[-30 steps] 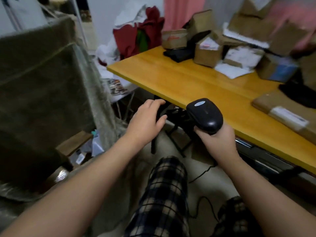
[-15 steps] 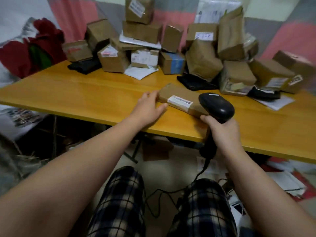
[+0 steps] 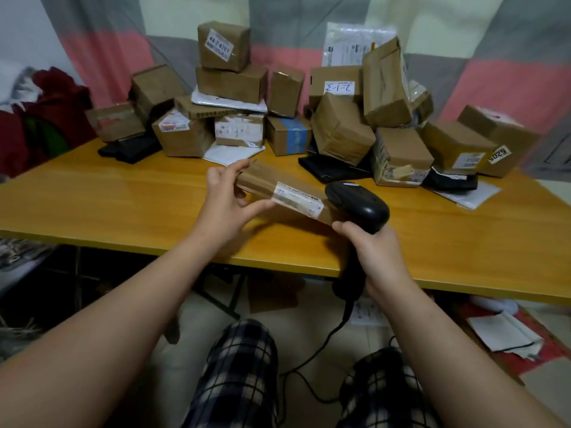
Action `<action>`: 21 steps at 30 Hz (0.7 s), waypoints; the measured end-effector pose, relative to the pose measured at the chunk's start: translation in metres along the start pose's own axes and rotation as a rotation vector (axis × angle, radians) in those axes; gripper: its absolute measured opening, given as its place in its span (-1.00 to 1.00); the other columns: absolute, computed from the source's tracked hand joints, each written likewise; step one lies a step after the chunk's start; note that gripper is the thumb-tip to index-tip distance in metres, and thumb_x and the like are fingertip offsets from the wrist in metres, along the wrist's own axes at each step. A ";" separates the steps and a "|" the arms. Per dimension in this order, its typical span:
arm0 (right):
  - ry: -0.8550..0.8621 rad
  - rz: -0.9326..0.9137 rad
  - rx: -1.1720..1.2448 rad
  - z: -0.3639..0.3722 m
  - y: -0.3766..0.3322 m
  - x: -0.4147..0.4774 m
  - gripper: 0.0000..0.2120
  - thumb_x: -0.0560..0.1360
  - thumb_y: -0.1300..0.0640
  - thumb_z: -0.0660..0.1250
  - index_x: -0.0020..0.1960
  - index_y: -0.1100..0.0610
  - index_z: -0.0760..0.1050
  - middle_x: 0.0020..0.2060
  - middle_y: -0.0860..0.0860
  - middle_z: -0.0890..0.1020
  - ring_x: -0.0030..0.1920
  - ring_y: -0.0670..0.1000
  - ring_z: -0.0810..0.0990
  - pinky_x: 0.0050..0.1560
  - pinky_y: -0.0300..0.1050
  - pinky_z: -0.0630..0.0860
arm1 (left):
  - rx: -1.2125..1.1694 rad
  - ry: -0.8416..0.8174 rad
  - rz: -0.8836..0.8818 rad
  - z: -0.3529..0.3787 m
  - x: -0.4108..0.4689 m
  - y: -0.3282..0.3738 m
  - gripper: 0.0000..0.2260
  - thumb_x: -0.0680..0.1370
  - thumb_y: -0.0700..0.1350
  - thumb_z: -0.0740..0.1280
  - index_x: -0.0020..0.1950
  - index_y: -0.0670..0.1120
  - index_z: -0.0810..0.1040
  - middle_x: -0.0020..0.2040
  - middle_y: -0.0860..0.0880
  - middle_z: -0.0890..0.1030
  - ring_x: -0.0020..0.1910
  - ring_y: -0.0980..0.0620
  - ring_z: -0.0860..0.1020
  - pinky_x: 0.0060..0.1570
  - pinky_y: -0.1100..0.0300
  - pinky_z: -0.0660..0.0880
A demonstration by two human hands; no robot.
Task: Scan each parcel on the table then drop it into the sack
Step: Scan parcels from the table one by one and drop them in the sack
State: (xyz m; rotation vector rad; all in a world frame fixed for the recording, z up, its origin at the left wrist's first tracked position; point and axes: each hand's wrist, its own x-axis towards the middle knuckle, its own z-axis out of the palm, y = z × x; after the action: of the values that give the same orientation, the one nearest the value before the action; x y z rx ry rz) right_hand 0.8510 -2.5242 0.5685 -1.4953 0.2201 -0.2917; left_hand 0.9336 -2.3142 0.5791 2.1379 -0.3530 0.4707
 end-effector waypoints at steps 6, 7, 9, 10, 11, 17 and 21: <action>-0.003 -0.077 0.137 0.028 -0.010 -0.011 -0.75 0.45 0.20 0.44 -0.01 -0.11 0.50 -0.04 -0.15 0.59 -0.02 -0.21 0.52 -0.11 -0.27 0.43 | 0.237 0.047 0.095 -0.048 -0.006 -0.013 -0.67 0.39 -0.13 0.52 0.13 -0.08 0.58 0.01 0.03 0.37 -0.05 0.12 0.37 -0.02 0.30 0.31; -0.004 -0.090 0.158 0.032 -0.013 -0.012 -0.75 0.45 0.21 0.44 -0.01 -0.11 0.50 -0.05 -0.17 0.60 -0.03 -0.22 0.52 -0.12 -0.29 0.43 | 0.266 0.032 0.067 -0.052 -0.009 -0.014 -0.67 0.41 -0.09 0.51 0.13 -0.10 0.58 -0.01 0.03 0.41 -0.04 0.11 0.38 -0.05 0.31 0.28; -0.001 -0.116 0.180 0.041 -0.017 -0.013 -0.74 0.45 0.21 0.44 0.02 -0.09 0.52 -0.05 -0.18 0.60 -0.05 -0.25 0.53 -0.12 -0.32 0.43 | 0.266 0.042 0.007 -0.057 -0.014 -0.013 -0.68 0.45 -0.03 0.46 0.16 -0.09 0.56 -0.02 0.05 0.48 -0.03 0.08 0.43 -0.08 0.27 0.31; -0.009 -0.120 0.185 0.046 -0.019 -0.013 -0.73 0.44 0.22 0.45 0.03 -0.08 0.52 -0.05 -0.18 0.61 -0.06 -0.26 0.54 -0.12 -0.33 0.43 | 0.205 0.068 -0.030 -0.058 -0.017 -0.011 -0.70 0.48 -0.02 0.44 0.17 -0.07 0.55 -0.01 0.04 0.52 -0.03 0.06 0.48 -0.09 0.23 0.36; -0.027 -0.116 0.193 0.051 -0.020 -0.014 -0.73 0.45 0.23 0.45 0.03 -0.08 0.53 -0.06 -0.17 0.62 -0.07 -0.27 0.55 -0.13 -0.35 0.44 | 0.090 0.089 -0.078 -0.058 -0.020 -0.008 -0.71 0.50 -0.02 0.42 0.18 -0.05 0.54 -0.01 0.03 0.55 -0.04 0.03 0.52 -0.10 0.20 0.43; -0.085 -0.093 0.211 0.074 -0.010 -0.025 -0.65 0.42 0.26 0.47 0.10 -0.06 0.53 0.05 -0.08 0.66 0.10 -0.08 0.61 0.11 -0.11 0.55 | -0.571 -0.032 -0.325 -0.035 -0.048 0.020 -0.84 0.61 -0.11 0.26 0.15 -0.08 0.36 -0.12 0.00 0.64 -0.26 0.16 0.64 -0.25 0.33 0.56; -0.021 -0.060 0.154 0.078 -0.008 -0.021 -0.57 0.40 0.32 0.47 0.24 0.12 0.51 0.06 0.02 0.65 0.08 -0.02 0.61 0.12 -0.08 0.57 | -0.480 -0.075 -0.375 -0.030 -0.054 0.019 -0.74 0.60 0.04 0.26 0.21 -0.07 0.38 -0.09 -0.02 0.62 -0.26 0.09 0.57 -0.29 0.26 0.46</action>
State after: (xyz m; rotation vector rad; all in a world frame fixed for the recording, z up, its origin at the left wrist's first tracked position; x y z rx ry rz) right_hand 0.8561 -2.4439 0.5814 -1.3534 0.1333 -0.3339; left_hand 0.8722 -2.2957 0.5840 1.6996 -0.0861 0.0753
